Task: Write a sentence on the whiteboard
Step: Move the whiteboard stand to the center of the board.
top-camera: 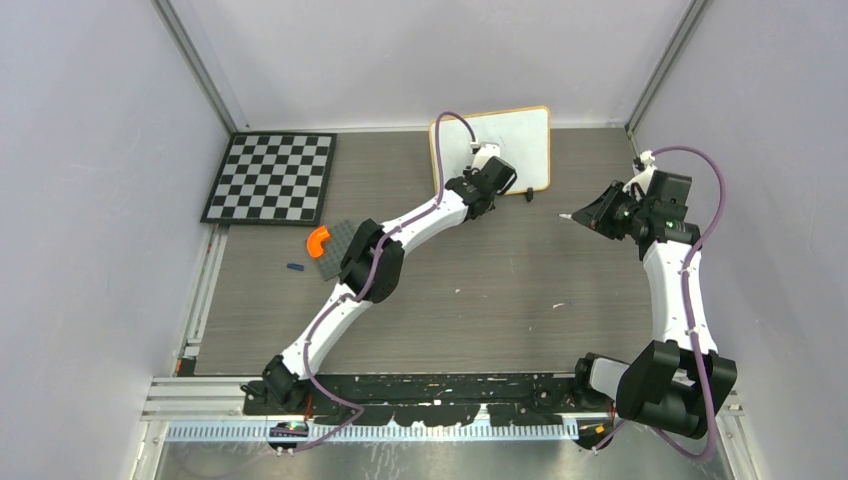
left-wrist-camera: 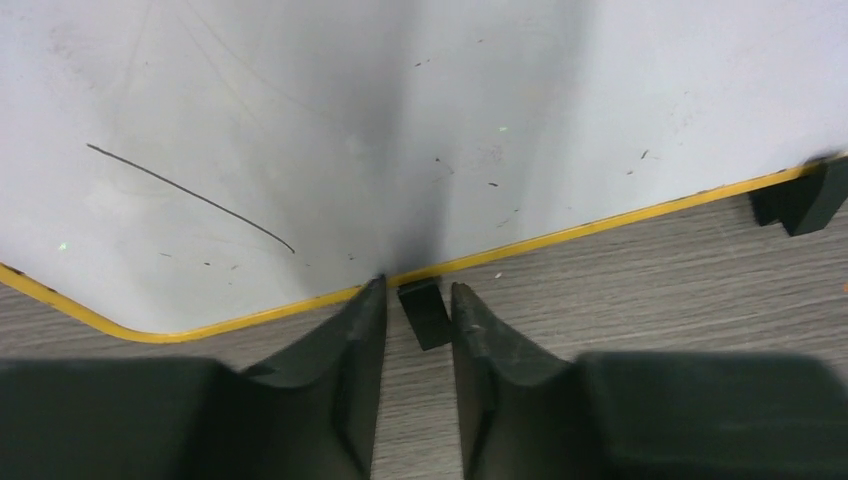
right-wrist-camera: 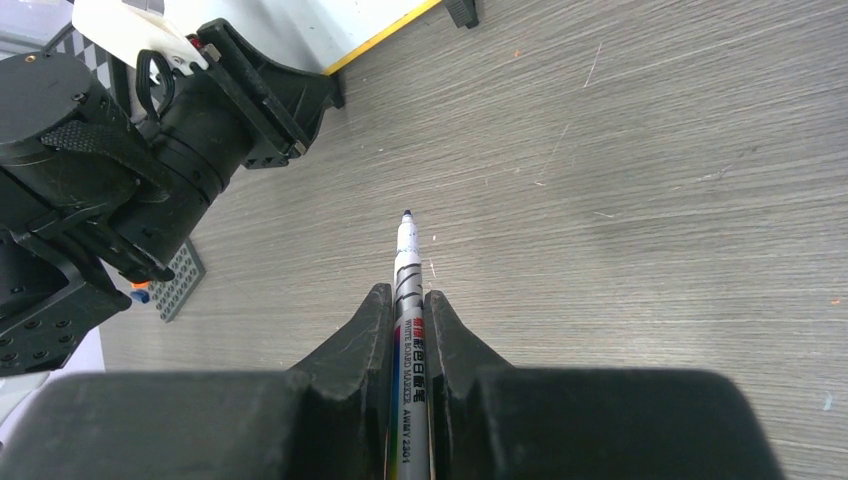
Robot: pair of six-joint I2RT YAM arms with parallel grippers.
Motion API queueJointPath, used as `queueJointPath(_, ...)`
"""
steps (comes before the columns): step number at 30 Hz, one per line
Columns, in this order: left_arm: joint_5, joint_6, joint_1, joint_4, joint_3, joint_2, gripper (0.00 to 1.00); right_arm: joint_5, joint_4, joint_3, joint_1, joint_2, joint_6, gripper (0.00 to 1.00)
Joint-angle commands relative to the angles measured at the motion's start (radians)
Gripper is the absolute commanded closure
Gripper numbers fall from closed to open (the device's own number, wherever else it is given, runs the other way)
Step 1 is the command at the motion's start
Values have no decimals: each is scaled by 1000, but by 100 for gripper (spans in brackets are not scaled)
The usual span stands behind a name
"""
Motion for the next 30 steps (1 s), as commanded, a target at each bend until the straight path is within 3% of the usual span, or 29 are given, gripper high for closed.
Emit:
queueJointPath(1, -34, -24, -2, -7, 18, -11, 74, -19, 33, 28, -5, -10, 8, 100)
queueJointPath(4, -30, -43, -2, -38, -15, -49, 93, -22, 33, 28, -6, -9, 8, 100)
queueJointPath(6, -40, -68, -2, -67, -44, -81, 100, -23, 32, 30, -5, -13, 8, 100)
queueJointPath(17, -78, -238, -3, -170, -352, -338, 100, -28, 33, 33, -8, -34, 16, 100)
queueJointPath(26, -1, -329, -29, -110, -677, -520, 100, -42, 33, 31, -13, -45, 23, 100)
queueJointPath(30, 32, -339, -60, -104, -683, -513, 74, -42, 33, 31, -14, -45, 23, 100)
